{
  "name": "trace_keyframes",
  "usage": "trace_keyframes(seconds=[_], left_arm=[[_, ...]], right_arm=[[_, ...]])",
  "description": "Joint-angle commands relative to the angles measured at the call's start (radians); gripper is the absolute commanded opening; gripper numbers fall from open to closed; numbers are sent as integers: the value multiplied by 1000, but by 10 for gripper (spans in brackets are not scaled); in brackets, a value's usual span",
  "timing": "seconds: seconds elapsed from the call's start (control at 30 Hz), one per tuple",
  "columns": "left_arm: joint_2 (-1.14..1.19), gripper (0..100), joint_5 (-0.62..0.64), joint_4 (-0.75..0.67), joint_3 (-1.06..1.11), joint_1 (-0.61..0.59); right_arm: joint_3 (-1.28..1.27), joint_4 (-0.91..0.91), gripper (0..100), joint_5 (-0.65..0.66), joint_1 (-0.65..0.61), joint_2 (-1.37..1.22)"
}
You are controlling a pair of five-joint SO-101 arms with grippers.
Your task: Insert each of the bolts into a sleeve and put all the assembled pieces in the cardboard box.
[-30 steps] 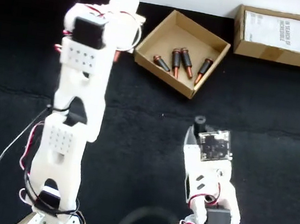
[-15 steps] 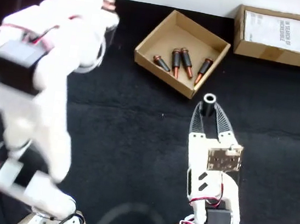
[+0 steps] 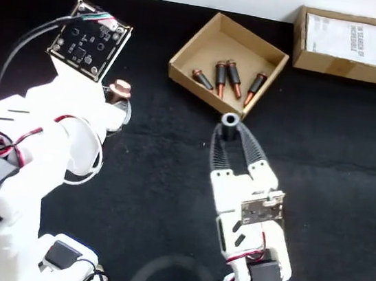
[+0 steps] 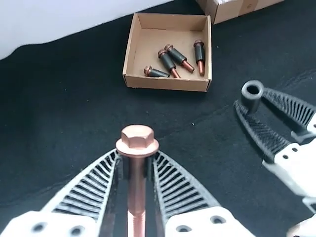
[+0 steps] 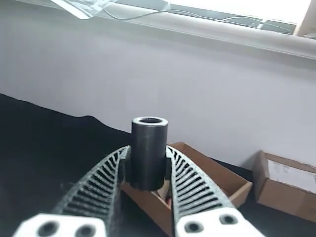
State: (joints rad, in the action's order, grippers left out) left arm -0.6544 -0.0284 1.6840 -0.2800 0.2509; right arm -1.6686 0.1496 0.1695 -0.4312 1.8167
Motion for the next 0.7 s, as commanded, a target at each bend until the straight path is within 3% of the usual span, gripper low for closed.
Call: trace_keyframes(seconds=[0.0,0.13,0.47,0.67], left_arm=[[-47,9,-2,-127,88,13],[-77,9,-2,-333,263,16],[-186,9,0,-1023,789,18],[-208,9,58,-1307,961,27]], right_arm=[[-62,-21,8,-8,-73,16],[-62,-21,8,-8,-134,16],[-70,-24,7,-9,-143,16],[-77,-21,7,-158,-85,12]])
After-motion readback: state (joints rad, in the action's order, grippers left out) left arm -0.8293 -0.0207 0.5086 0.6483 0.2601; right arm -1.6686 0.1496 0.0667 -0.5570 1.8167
